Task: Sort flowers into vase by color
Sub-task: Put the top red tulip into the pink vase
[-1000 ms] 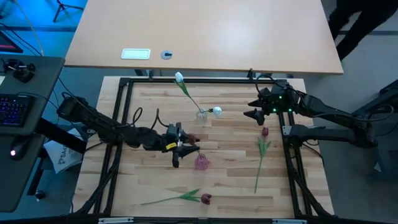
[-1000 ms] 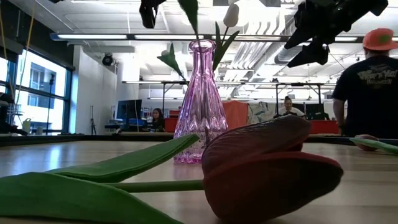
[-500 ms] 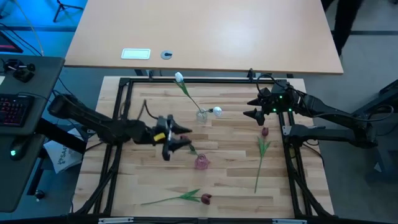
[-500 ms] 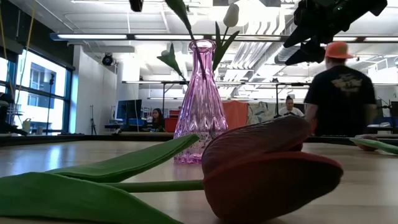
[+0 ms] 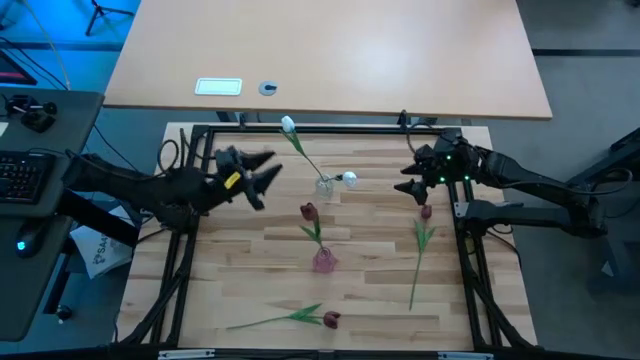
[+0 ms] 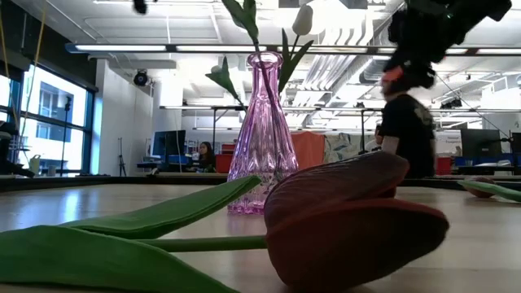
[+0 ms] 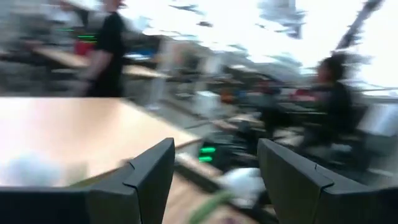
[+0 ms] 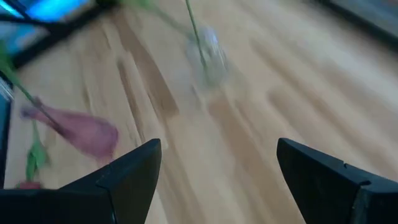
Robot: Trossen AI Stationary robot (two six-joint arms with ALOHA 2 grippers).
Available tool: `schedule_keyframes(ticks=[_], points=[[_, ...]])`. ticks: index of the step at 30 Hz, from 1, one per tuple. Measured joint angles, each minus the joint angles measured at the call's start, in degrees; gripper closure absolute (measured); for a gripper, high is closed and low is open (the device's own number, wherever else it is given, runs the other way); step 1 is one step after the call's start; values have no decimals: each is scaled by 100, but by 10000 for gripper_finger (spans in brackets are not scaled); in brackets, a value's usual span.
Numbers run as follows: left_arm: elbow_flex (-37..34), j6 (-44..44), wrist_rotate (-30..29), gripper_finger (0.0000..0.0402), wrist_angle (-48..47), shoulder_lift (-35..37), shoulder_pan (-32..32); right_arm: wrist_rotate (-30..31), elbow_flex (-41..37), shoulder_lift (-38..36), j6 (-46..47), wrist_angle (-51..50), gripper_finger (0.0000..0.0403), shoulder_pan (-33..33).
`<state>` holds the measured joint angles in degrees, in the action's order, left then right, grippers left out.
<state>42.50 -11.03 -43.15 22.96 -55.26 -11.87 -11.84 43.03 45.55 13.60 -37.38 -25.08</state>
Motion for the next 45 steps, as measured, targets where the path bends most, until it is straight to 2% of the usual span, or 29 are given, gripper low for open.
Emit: schedule_keyframes(ticks=[2, 4, 9, 12, 14, 16, 19, 25, 28, 31, 35, 45], points=[[0, -312, -556, 183, -326, 113, -2, 1, -15, 43, 210, -464, 87, 0], [0, -760, -788, 183, -628, 212, -17, -90, -182, 48, 574, -768, 87, 26], [0, -1620, -796, 183, -1598, 281, -11, -775, -1317, -29, 2602, -913, 87, 563], [0, -1970, -759, 183, -1933, 281, 39, -1092, -1985, -27, 4044, -715, 87, 1268], [0, -2028, -582, 183, -2065, 281, 72, -1137, -2141, -27, 4788, -364, 87, 1850], [0, -1967, -332, 183, -2157, 321, 78, -984, -2084, -27, 5411, 66, 87, 2396], [0, -1819, 32, 183, -2274, 470, 76, -344, -1610, 20, 6193, 409, 87, 2984], [0, -1510, 393, 183, -2821, 943, 76, 383, -610, 596, 7638, -1582, 87, 3914], [0, -1432, 394, 183, -3174, 1189, 76, 453, -529, 996, 8394, -1695, 87, 4290], [0, -1433, 394, 183, -3387, 1386, 109, 482, -580, 1438, 8857, -1614, 87, 4499], [0, -1429, 366, 183, -3393, 1494, 190, 798, -755, 1968, 9289, -1704, 87, 4441], [0, -1489, 339, 183, -3326, 1380, 416, 922, -1131, 2676, 8816, -1296, 89, 4151]])
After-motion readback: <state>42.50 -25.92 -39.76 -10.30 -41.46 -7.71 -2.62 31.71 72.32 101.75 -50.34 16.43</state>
